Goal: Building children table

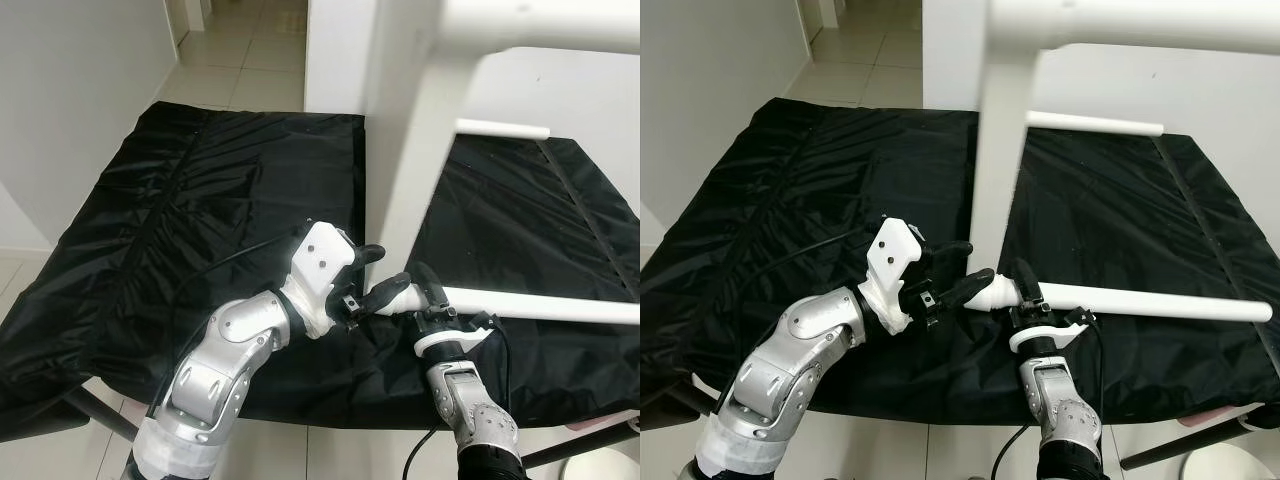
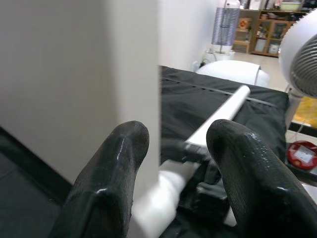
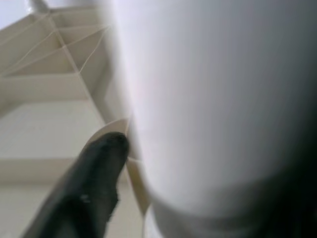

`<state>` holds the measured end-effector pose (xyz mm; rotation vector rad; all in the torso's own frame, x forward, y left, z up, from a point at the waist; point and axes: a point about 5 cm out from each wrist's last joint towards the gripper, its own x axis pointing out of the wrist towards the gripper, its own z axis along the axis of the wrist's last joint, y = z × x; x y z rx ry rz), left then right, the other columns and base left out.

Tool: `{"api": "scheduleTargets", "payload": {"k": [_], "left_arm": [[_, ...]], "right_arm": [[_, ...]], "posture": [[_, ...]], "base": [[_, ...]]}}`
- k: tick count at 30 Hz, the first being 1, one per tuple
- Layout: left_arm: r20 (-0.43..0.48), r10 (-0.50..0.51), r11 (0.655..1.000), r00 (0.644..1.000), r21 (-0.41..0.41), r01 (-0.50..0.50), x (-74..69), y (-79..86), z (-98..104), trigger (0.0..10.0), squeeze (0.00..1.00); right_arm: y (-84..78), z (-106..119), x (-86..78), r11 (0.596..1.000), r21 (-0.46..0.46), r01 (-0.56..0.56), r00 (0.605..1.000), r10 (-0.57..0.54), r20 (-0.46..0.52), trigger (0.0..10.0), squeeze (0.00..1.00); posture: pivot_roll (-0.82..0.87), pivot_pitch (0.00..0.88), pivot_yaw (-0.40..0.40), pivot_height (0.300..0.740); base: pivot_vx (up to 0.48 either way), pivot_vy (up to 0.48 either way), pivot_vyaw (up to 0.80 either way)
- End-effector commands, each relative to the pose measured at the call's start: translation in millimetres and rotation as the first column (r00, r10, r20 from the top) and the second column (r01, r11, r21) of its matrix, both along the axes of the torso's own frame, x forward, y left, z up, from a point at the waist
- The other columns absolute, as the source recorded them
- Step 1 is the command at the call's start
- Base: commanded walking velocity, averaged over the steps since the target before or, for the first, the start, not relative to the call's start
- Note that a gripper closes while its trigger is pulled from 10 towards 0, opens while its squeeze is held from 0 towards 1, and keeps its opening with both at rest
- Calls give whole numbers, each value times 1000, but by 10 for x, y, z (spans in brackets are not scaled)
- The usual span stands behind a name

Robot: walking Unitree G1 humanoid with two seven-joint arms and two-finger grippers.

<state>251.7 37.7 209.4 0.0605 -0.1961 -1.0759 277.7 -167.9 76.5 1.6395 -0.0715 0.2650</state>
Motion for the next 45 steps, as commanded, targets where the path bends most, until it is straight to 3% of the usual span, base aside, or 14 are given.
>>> {"api": "scheduleTargets", "payload": {"k": [1, 6, 7, 8, 10, 11, 12, 18, 30, 32, 35, 38, 41, 45], "left_arm": [[2, 88, 996, 996, 3, -88, 62, 43, -9, 10000, 0], [9, 115, 993, 993, 17, -115, 100, 126, -9, 10000, 0], [11, 124, 992, 992, 26, -124, 102, 154, -21, 10000, 0], [13, 134, 990, 991, 34, -134, 105, 182, -26, 10000, 0], [14, 140, 989, 990, 38, -141, 108, 199, -28, 10000, 0], [14, 145, 989, 989, 40, -146, 111, 214, -29, 10000, 0], [15, 149, 988, 989, 41, -149, 114, 232, -27, 10000, 0], [27, 151, 987, 988, 60, -152, 167, 280, -21, 10000, 0], [31, 150, 986, 988, 64, -151, 187, 286, -20, 10000, 0], [35, 153, 986, 988, 64, -155, 187, 287, -17, 10000, 0], [34, 163, 985, 986, 58, -165, 192, 303, -16, 10000, 0], [29, 160, 985, 987, 56, -161, 190, 307, -21, 10000, 0], [30, 134, 990, 991, 51, -135, 192, 263, 4, 10000, 0], [36, 108, 993, 994, 40, -109, 194, 214, 43, 10000, 0]], "right_arm": [[-47, -186, -146, 999, 35, 28, 997, -25, -70, 10000, 1000], [-329, -393, -495, 990, 51, 133, 984, -126, -127, 10000, 1000], [-390, -473, -658, 985, 57, 162, 978, -152, -139, 10000, 851], [-414, -533, -807, 981, 82, 176, 976, -163, -146, 10000, 502], [-423, -565, -903, 978, 99, 184, 975, -168, -148, 10000, 502], [-423, -588, -980, 976, 106, 189, 974, -172, -150, 10000, 169], [-404, -607, -1035, 976, 112, 189, 972, -170, -160, 10000, 0], [-349, -696, -1475, 979, 66, 193, 962, -175, -209, 10000, 0], [-445, -654, -1793, 982, 5, 190, 972, -187, -142, 10000, 0], [-432, -637, -1852, 983, 12, 183, 975, -180, -129, 10000, 0], [-333, -628, -2133, 992, -43, 117, 989, -120, -91, 10000, 0], [-295, -608, -2243, 994, -47, 99, 992, -102, -67, 10000, 0], [-160, -499, -2313, 990, -142, 23, 1000, -25, -12, 10000, 0], [-182, -542, -2315, 988, -151, 44, 998, -50, -36, 10000, 0]], "posture": [[-14, 68, -21, 740], [-7, 76, -21, 740], [5, 79, -19, 740], [10, 80, -16, 740], [10, 80, -16, 740], [10, 82, -13, 740], [5, 85, 0, 740], [-17, 101, 20, 740], [-29, 103, 26, 740], [-26, 104, 14, 740], [-28, 109, 16, 740], [-34, 112, 28, 740], [-50, 116, 53, 740], [-56, 117, 61, 740]], "base": [[0, 0, 0], [0, 0, 0], [0, 0, 0], [0, 0, 0], [0, 0, 0], [0, 0, 0], [0, 0, 0], [0, 0, 0], [0, 0, 0], [0, 0, 0], [0, 0, 0], [0, 0, 0], [0, 0, 0], [0, 0, 0]]}}
